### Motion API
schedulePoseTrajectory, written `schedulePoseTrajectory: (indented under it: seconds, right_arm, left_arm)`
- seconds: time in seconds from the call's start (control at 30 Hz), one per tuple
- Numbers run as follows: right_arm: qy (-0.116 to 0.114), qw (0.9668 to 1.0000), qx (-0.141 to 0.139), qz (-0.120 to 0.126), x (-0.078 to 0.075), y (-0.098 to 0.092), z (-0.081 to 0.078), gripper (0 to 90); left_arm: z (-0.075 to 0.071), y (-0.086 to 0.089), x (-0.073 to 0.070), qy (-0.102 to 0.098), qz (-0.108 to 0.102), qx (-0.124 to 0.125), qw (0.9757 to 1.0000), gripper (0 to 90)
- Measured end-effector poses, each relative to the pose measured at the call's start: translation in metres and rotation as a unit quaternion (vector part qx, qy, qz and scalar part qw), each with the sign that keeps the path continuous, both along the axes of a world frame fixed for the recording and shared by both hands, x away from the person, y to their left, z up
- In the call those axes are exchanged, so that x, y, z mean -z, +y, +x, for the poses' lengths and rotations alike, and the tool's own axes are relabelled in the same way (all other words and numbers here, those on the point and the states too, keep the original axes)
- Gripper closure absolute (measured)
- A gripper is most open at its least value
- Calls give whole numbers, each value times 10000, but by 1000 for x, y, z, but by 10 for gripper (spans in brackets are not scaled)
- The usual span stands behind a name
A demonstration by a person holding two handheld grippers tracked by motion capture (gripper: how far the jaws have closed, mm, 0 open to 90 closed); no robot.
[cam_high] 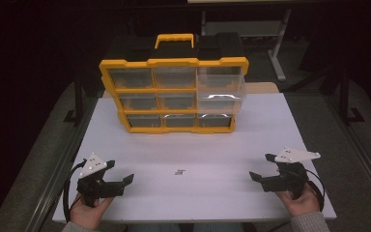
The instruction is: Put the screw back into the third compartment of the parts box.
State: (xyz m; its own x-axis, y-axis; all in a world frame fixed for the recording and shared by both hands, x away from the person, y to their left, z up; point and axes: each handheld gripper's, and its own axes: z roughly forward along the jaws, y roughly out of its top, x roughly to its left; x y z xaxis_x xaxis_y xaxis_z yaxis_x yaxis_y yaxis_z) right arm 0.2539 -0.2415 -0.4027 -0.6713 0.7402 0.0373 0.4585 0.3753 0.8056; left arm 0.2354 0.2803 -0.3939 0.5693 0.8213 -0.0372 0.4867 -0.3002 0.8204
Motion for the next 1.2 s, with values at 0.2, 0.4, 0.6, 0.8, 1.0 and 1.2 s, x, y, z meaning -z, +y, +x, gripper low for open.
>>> schedulePoseTrajectory:
  seconds: [0.2, 0.4, 0.6, 0.8, 1.0, 1.2]
  right_arm:
    - [89, 9999, -57, -23, 0, 4, 0, 138]
    - [156, 9998, -140, -42, -1, 9, 3, 138]
    - [216, 9995, -241, -69, -6, 14, 6, 138]
    - [257, 9989, -374, -93, -11, 23, 12, 139]
    - [340, 9983, -467, -108, -14, 32, 16, 139]
    - [424, 9965, -709, -123, -16, 48, 24, 149]
  left_arm:
    - [-4, 0, -3, -119, -11, -106, 9999, 148]
    - [-4, -1, -2, -70, 108, -36, 9999, 148]
    - [-5, -5, -2, -90, 97, 6, 9999, 148]
    - [-4, -5, -2, -103, 206, 26, 9997, 148]
    - [-3, -5, -1, -108, 226, 40, 9997, 148]
    - [-2, -5, -1, -114, 242, 78, 9996, 148]
